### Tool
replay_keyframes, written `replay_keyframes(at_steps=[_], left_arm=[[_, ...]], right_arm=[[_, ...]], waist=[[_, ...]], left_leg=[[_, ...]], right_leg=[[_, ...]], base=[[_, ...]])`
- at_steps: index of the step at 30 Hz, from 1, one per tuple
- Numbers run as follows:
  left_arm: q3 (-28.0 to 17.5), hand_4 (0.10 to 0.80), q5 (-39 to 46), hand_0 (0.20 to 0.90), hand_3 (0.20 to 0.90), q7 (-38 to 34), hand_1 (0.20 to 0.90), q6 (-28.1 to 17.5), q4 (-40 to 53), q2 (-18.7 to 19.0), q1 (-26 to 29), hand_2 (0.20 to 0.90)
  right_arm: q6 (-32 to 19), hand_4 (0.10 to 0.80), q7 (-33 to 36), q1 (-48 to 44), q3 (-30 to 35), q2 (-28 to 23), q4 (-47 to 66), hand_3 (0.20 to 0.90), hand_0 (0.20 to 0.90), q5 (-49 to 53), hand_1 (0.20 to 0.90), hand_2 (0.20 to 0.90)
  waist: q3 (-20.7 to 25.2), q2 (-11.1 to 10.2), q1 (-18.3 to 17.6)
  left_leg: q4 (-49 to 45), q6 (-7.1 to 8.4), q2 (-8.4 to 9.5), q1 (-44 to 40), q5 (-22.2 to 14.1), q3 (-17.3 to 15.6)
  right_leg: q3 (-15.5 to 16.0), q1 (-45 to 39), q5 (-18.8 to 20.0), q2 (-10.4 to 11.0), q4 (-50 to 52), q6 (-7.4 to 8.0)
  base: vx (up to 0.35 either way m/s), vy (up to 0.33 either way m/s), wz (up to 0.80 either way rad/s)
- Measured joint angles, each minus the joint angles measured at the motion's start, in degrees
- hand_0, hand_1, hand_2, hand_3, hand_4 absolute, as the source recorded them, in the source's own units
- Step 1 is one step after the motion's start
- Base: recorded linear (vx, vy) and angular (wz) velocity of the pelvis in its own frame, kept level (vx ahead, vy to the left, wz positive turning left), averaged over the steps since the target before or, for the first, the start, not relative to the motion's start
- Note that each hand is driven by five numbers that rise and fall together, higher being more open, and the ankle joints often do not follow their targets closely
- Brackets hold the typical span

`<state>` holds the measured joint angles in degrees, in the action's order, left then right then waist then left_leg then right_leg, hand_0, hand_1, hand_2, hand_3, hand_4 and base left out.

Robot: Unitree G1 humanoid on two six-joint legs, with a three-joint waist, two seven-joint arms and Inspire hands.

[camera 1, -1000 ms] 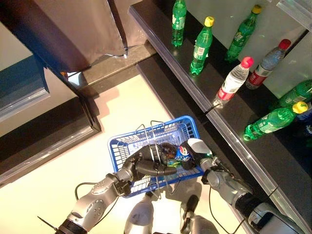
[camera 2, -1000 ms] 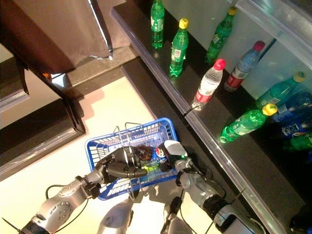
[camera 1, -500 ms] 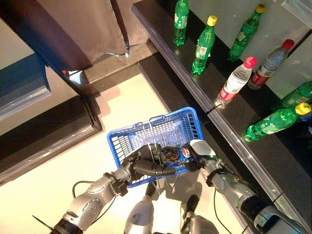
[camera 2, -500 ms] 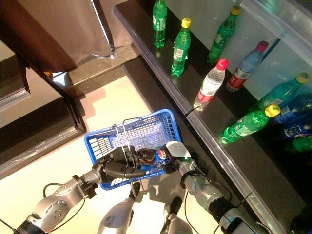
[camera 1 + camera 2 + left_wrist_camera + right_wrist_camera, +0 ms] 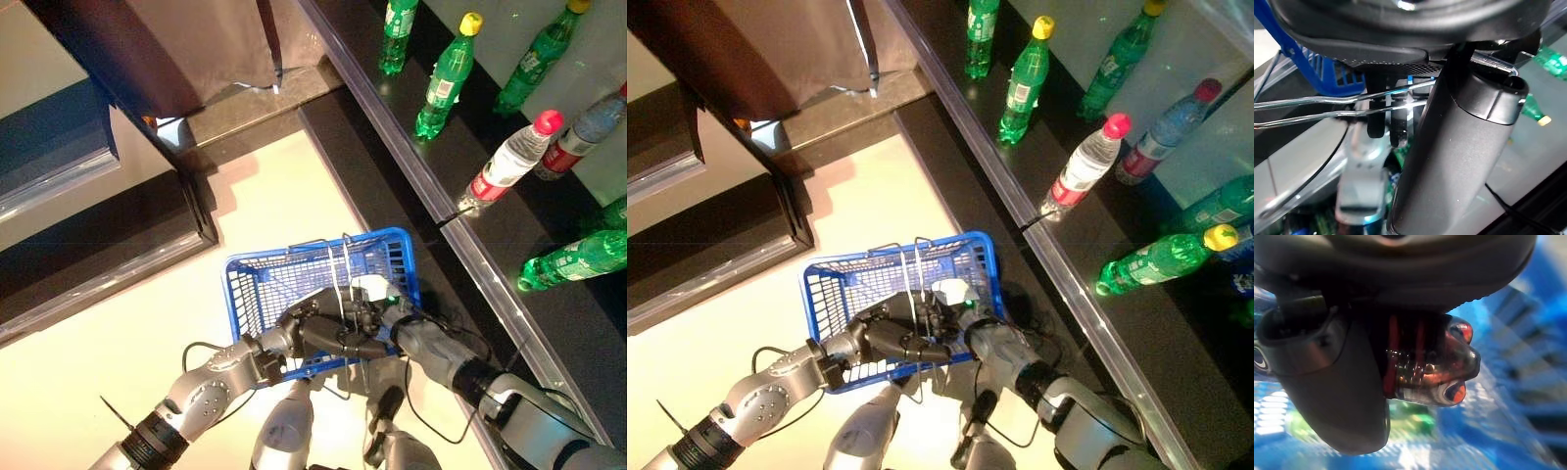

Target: Pick up the drink and place into the basket.

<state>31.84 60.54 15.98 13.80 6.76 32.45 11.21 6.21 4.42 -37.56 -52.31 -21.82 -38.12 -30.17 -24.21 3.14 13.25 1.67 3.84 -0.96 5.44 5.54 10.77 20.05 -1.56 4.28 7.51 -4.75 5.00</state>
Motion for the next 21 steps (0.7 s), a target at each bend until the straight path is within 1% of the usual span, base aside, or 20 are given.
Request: replay_keyframes(at_steps=[4, 8, 11, 13, 16, 19, 21], left_arm=[[3.49, 0.100, 0.38, 0.300, 0.200, -0.02, 0.300, 0.10, -0.01, -0.80, 3.59, 0.300], [3.85, 0.100, 0.40, 0.300, 0.200, -0.50, 0.300, 0.67, -0.06, -1.00, 5.48, 0.300], [4.97, 0.100, 0.43, 0.300, 0.200, -1.14, 0.300, 0.70, -1.38, -1.19, 8.17, 0.300], [5.62, 0.100, 0.43, 0.300, 0.200, -1.43, 0.300, 0.70, -3.39, -2.25, 9.97, 0.300], [5.97, 0.100, 0.43, 0.300, 0.200, -1.45, 0.300, 0.70, -3.97, -3.38, 10.51, 0.300], [6.04, 0.100, 0.43, 0.300, 0.200, -1.79, 0.300, 0.70, -4.32, -4.73, 11.20, 0.300], [6.04, 0.100, 0.45, 0.300, 0.200, -1.81, 0.300, 0.68, -4.34, -4.92, 11.64, 0.300]], right_arm=[[2.88, 0.100, -2.24, -4.81, -0.62, 1.35, -0.94, 0.200, 0.300, 0.98, 0.300, 0.300], [5.42, 0.100, -4.60, -6.76, -0.82, 1.25, -1.51, 0.200, 0.300, 1.03, 0.300, 0.300], [6.50, 0.100, -6.66, -7.98, -1.22, 1.02, -2.75, 0.200, 0.300, 0.93, 0.300, 0.300], [6.50, 0.100, -8.03, -9.33, -2.29, 1.19, -5.50, 0.200, 0.300, 0.89, 0.300, 0.300], [6.82, 0.100, -9.66, -10.95, -2.98, 2.12, -11.21, 0.200, 0.300, 0.69, 0.300, 0.300], [7.15, 0.100, -11.35, -11.38, -3.44, 3.79, -16.79, 0.200, 0.300, -1.56, 0.300, 0.300], [7.31, 0.100, -11.92, -11.34, -4.51, 4.53, -19.49, 0.200, 0.300, -2.12, 0.300, 0.300]], waist=[[-0.26, 0.67, 0.41], [-0.38, 0.89, 0.46], [-0.39, 0.92, 0.44], [-0.39, 0.92, 0.36], [-0.40, 0.92, 0.45], [-0.40, 0.92, 0.44], [-0.40, 0.92, 0.42]], left_leg=[[-0.77, -0.05, 0.19, 2.14, 0.08, 0.00], [-0.80, -0.13, 0.33, 3.18, 0.19, -0.04], [-0.79, -0.14, 0.30, 3.72, 0.20, -0.10], [-0.79, -0.14, 0.30, 3.75, 0.20, -0.17], [-0.78, -0.14, 0.24, 3.82, 0.20, -0.20], [-0.78, -0.14, 0.15, 3.95, 0.20, -0.20], [-0.79, -0.14, 0.13, 4.25, 0.20, -0.24]], right_leg=[[0.10, 1.90, 0.09, 0.13, 0.56, 0.05], [0.08, 2.96, 0.17, 0.30, 0.62, 0.14], [0.06, 3.52, 0.18, 0.31, 0.62, 0.15], [0.01, 3.57, 0.17, 0.34, 0.61, 0.15], [0.01, 3.66, 0.17, 0.34, 0.61, 0.15], [0.02, 3.81, 0.18, 0.39, 0.62, 0.17], [0.00, 4.13, 0.19, 0.38, 0.64, 0.18]], base=[[-0.011, 0.035, 0.03], [-0.001, 0.010, 0.01], [0.000, 0.000, 0.00], [0.000, 0.000, 0.00], [0.000, 0.000, 0.00], [0.000, 0.000, 0.00], [0.000, 0.000, 0.00]])
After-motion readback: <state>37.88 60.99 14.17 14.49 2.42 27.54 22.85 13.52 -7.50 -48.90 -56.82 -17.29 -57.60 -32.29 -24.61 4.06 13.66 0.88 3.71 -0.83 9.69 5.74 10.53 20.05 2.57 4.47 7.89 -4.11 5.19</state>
